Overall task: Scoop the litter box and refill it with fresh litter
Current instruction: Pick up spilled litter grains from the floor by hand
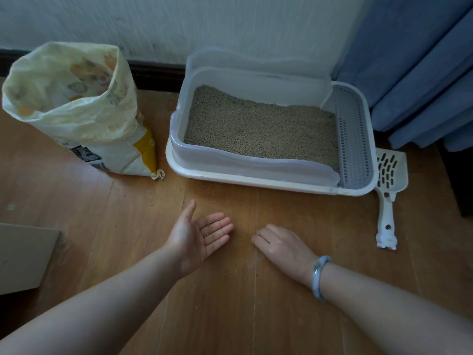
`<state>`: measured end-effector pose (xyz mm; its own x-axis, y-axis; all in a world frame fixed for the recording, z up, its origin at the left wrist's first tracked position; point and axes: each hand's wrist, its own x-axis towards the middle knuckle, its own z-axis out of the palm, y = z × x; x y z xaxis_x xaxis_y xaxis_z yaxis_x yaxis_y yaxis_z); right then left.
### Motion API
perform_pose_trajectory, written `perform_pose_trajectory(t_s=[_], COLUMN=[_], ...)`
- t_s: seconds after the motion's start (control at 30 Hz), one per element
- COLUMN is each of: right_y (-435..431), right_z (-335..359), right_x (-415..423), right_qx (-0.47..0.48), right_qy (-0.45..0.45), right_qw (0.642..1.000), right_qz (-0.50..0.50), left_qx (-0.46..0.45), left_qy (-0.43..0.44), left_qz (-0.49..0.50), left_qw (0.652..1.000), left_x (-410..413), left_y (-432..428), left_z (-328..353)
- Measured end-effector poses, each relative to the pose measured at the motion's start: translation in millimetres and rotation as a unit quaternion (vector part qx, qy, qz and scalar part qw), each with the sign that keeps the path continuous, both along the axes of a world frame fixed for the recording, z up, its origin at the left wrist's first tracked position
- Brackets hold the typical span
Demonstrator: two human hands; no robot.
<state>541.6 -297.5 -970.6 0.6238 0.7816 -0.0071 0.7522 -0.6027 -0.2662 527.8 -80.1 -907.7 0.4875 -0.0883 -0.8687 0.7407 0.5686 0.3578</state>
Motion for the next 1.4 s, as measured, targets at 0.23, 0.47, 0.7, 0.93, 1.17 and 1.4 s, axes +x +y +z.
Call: perform_pose_trajectory(t_s=[0.23, 0.47, 0.7, 0.93, 1.17, 1.4], right_y=[36.9, 50.2, -15.6, -11.9, -2.8, -3.3], right_z=[33.5, 41.8, 20.5, 11.2, -2.3, -4.5], right_x=[-12.6, -17.7, 8.9, 0.0, -0.6, 3.0], right_qx=[0.241, 0.281, 0.096, 0.030, 0.040, 0.007], right_qy=[0.179, 0.177, 0.097, 0.037, -0.006, -0.082], right_qw=[0.933, 0.914, 0.961, 0.992, 0.996, 0.996], right_qz=[-0.196, -0.234, -0.241, -0.115, -0.085, -0.034], left_qx=[-0.019, -0.037, -0.023, -0.008, -0.010, -0.011], left_qy=[0.007, 0.008, 0.006, 0.009, 0.005, 0.007], left_qz=[-0.005, -0.015, 0.010, 0.030, 0.022, 0.017], left_qw=[1.000, 0.999, 1.000, 0.999, 1.000, 1.000], left_x=[-1.9, -3.8, -3.2, 0.6, 0.1, 0.1], left_y=[-8.3, -13.2, 0.0, 3.4, -0.5, -1.0], left_z=[2.5, 5.1, 3.4, 2.2, 1.5, -0.2])
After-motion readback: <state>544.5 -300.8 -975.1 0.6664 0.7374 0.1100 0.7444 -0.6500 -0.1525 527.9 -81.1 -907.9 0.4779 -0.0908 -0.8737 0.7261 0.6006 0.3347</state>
